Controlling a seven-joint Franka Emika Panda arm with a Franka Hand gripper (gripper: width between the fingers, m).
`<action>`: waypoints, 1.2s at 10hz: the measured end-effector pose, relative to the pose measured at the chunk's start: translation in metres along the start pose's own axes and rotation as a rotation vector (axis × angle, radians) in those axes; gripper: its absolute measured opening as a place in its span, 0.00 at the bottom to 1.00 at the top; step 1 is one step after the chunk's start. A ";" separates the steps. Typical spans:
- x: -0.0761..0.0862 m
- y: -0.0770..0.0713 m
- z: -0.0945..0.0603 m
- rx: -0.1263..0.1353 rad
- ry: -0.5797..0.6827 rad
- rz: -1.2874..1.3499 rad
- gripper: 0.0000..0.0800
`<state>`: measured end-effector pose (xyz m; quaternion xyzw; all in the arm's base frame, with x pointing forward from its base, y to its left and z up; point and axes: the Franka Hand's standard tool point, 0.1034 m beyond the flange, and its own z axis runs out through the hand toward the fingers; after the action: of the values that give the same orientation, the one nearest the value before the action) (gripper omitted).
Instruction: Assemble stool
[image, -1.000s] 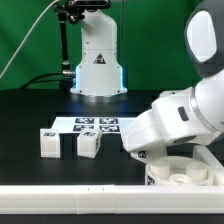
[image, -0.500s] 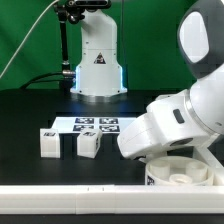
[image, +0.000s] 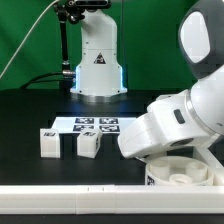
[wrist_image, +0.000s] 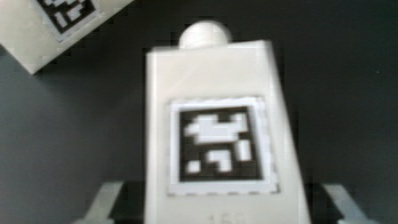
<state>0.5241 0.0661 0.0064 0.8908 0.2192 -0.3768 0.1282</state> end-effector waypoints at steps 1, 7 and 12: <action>0.000 0.000 0.000 0.000 0.000 -0.001 0.42; -0.033 0.015 -0.036 0.033 -0.014 -0.026 0.42; -0.038 0.023 -0.052 0.021 0.072 -0.052 0.42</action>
Offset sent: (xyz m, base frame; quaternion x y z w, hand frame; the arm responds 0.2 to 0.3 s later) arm -0.0003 0.0042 0.0214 0.0490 -0.0014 -0.0179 0.9986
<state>0.5430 0.0555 0.0709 0.8992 0.2427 -0.3497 0.1012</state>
